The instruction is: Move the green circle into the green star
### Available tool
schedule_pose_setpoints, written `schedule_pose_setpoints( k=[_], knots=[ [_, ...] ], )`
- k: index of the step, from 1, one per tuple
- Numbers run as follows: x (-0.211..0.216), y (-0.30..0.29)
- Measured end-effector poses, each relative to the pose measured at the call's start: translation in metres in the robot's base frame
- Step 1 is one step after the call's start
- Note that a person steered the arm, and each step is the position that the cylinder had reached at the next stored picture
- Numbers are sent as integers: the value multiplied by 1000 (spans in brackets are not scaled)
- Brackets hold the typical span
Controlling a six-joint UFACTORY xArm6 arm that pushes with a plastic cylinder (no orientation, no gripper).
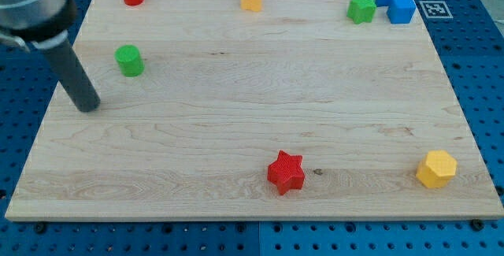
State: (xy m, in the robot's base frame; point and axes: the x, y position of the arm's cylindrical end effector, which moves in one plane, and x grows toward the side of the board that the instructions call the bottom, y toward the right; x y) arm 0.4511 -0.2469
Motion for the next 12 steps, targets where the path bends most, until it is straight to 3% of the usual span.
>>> schedule_pose_setpoints(
  k=[2,4,5,6,8,9,11,12],
  knots=[
    [-36,6],
    [-58,79],
    [-73,86],
    [-81,34],
    [-102,22],
    [-102,44],
    [-102,157],
    [-106,185]
  ],
)
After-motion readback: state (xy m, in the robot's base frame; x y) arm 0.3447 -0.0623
